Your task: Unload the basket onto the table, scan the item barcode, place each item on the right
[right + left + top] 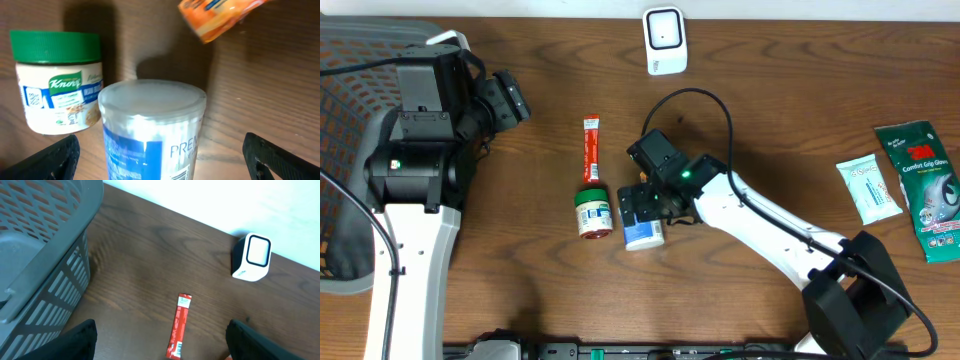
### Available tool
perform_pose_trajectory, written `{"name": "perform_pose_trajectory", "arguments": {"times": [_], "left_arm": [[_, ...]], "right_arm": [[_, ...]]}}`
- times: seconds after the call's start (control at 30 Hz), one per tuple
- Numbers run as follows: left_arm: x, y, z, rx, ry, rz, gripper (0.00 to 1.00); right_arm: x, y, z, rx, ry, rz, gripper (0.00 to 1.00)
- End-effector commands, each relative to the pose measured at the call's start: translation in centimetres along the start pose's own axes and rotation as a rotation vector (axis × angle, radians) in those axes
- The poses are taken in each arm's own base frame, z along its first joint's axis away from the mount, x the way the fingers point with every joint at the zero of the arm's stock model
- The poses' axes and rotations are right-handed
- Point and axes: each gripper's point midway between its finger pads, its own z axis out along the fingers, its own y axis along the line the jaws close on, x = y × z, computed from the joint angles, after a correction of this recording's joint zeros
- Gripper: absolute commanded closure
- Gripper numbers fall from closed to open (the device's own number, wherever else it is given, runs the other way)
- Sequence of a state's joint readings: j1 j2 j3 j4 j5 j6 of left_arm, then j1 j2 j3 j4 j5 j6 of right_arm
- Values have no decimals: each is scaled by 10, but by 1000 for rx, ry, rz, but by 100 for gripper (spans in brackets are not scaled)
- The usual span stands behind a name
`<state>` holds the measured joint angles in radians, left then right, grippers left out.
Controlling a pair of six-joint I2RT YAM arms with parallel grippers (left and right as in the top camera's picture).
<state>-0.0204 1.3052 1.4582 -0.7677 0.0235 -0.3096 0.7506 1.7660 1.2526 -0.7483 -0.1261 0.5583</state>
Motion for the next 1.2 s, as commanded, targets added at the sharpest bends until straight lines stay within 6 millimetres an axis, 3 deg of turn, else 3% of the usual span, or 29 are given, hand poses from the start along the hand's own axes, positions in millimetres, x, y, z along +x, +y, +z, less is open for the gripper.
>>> {"name": "perform_pose_trajectory", "arguments": {"times": [0.0,0.27,0.57,0.67,0.77,0.83,1.03,1.17], "left_arm": [[-1,1,-1,-1,-2,10,18],[-1,1,-1,-1,-2,10,18],[-1,1,-1,-2,-1,10,18],[-1,1,-1,-1,-2,10,18],[-1,1,-1,-1,-2,10,18],[-1,1,-1,-1,-2,10,18],[-1,1,-1,-1,-2,10,18],[-1,1,-1,-1,-2,10,18]], "right_arm": [[5,4,3,-5,10,-29,1],[0,3,10,3,-3,-25,1],[10,13,49,-67,87,-52,1],[8,10,50,-54,78,-64,16],[0,14,37,-72,43,-100,32],[-7,17,23,-89,6,-119,35],[-23,26,-33,-134,-128,-171,26],[-18,24,-46,-127,-131,-172,19]]}}
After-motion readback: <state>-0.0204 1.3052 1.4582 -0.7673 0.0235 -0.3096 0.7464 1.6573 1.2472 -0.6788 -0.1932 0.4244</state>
